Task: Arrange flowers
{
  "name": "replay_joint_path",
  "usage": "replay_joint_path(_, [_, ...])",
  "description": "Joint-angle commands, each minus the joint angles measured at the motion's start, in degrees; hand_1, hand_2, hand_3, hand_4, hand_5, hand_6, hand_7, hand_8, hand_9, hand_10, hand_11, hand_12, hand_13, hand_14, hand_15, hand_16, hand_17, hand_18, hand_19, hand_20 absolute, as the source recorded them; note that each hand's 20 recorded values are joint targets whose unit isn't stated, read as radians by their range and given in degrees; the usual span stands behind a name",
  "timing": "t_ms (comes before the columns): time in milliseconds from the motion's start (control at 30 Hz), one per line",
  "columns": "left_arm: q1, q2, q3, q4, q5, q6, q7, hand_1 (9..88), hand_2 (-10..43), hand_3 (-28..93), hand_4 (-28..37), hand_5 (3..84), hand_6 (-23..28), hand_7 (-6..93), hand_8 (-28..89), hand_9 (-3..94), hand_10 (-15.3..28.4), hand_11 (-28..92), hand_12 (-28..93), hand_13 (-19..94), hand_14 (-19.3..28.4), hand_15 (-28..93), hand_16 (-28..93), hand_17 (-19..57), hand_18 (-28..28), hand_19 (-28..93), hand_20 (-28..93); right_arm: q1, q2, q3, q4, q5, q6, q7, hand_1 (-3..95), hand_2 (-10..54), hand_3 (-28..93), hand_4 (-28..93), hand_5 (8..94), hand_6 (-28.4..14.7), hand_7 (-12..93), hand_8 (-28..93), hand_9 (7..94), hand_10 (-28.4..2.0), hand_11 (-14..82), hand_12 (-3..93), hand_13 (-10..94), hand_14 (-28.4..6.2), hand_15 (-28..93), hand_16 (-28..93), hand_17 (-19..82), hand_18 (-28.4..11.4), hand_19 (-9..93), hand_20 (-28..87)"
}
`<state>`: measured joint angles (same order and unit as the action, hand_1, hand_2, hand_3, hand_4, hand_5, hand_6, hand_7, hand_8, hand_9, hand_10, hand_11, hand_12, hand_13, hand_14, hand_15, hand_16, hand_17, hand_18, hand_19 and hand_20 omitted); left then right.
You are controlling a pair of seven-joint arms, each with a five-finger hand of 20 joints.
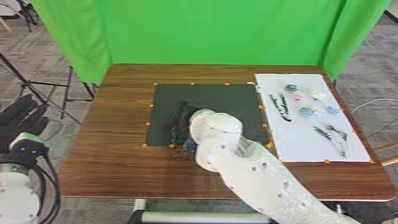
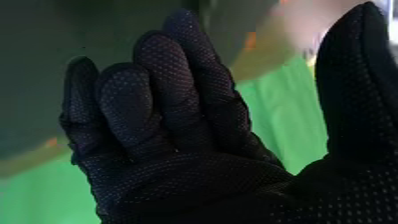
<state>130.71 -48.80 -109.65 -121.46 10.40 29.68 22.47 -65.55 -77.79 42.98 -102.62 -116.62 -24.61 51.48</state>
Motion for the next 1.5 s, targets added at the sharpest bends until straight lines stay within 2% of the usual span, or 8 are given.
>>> replay_joint_path(33, [4.53, -1.59, -3.24, -0.98, 0.52, -0.74, 0.69, 20.5, 13.1, 71, -28.3, 39.7, 9.4, 23.3, -13, 30.3, 15.2, 28, 10, 20, 15.9, 47, -11, -7.2, 13.7, 34, 9, -6.88, 17.91, 11.77, -11.20, -5.27, 10.21, -1.11, 26.3, -9.5, 68, -23, 69.4, -10.0, 26, -6, 65.7, -22.7, 53.2, 43.3, 56, -25.7, 76, 43, 23, -28.4, 67, 56])
replay_joint_path(133, [6.19, -1.43, -3.99, -1.78, -0.13, -0.01, 1.98, 20.7, 13.2, 71, -28.3, 39.8, 9.4, 23.3, -13, 30.3, 15.2, 28, 10, 20, 15.9, 48, -11, -7.2, 13.7, 34, 9, -12.93, 23.50, 17.39, -13.64, -8.73, 15.24, -3.13, 26.9, -9.5, 69, -24, 69.0, -9.8, 26, -6, 65.4, -22.7, 52.9, 43.4, 56, -25.8, 75, 44, 23, -28.4, 67, 56])
replay_joint_path(267, [8.06, -2.36, -4.31, -2.60, -0.66, -0.59, 3.06, 20.8, 13.2, 71, -28.3, 40.1, 9.4, 23.6, -13, 30.7, 15.3, 28, 10, 20, 15.9, 48, -11, -7.2, 13.7, 34, 9, -19.29, 29.55, 23.52, -14.12, -13.27, 17.33, -2.28, 28.8, -9.5, 69, -28, 66.1, -9.0, 29, -7, 63.6, -20.9, 53.7, 43.0, 55, -24.5, 75, 43, 22, -28.4, 67, 55])
replay_joint_path(433, [9.02, -2.00, -4.75, -2.70, -1.45, -0.78, 3.51, 21.1, 13.4, 70, -28.3, 40.3, 9.4, 23.7, -13, 31.0, 15.3, 29, 10, 21, 15.9, 48, -11, -7.2, 13.7, 34, 9, -25.32, 32.53, 32.85, -13.72, -11.24, 9.71, 0.47, 33.9, -9.5, 64, -28, 64.7, -8.7, 29, -8, 62.6, -20.1, 54.2, 42.8, 55, -23.8, 75, 43, 22, -28.4, 67, 53])
replay_joint_path(733, [10.20, -2.50, -5.44, -3.57, -0.41, -1.39, 3.26, 20.4, 14.3, 69, -28.3, 40.4, 9.4, 23.9, -13, 31.4, 15.3, 29, 10, 21, 16.0, 48, -11, -7.2, 13.7, 34, 9, -28.30, 36.92, 37.46, -9.91, -11.45, 2.93, 4.62, 44.4, -9.5, 52, -28, 63.5, -8.7, 27, -8, 61.1, -20.0, 54.1, 43.3, 54, -23.4, 74, 44, 21, -28.4, 68, 50])
replay_joint_path(1067, [11.13, -3.20, -5.82, -4.04, -1.10, -0.43, 4.02, 20.1, 14.3, 70, -28.3, 40.6, 9.5, 23.6, -13, 31.6, 15.4, 29, 10, 21, 16.1, 48, -11, -7.2, 13.8, 34, 9, -25.04, 37.71, 37.14, -3.35, -7.48, -1.25, 8.63, 43.4, -9.5, 53, -28, 63.6, -9.1, 24, -8, 61.3, -20.4, 54.0, 42.7, 53, -23.6, 75, 43, 21, -28.4, 68, 50])
replay_joint_path(1267, [10.98, -3.35, -5.39, -4.05, -1.87, -0.50, 4.24, 19.9, 16.9, 64, -28.3, 41.5, 8.8, 23.9, -13, 32.2, 15.4, 29, 10, 21, 16.1, 48, -11, -7.2, 13.8, 34, 9, -26.04, 37.47, 38.89, -0.66, -4.41, -0.04, 9.67, 46.9, -9.5, 53, -28, 63.7, -8.8, 23, -8, 61.7, -20.0, 53.9, 42.4, 54, -23.5, 75, 43, 21, -28.4, 68, 50])
replay_joint_path(1500, [10.94, -3.57, -5.61, -4.15, -1.36, -0.33, 3.70, 18.5, 16.3, 67, -28.3, 41.3, 9.1, 23.5, -13, 32.3, 15.5, 29, 10, 21, 16.1, 48, -11, -7.2, 13.8, 34, 9, -28.22, 36.60, 40.09, -0.11, -2.43, 0.92, 8.82, 46.3, -9.5, 55, -28, 65.6, -7.4, 23, -9, 62.7, -19.1, 54.2, 42.3, 54, -23.1, 75, 43, 21, -28.4, 68, 50])
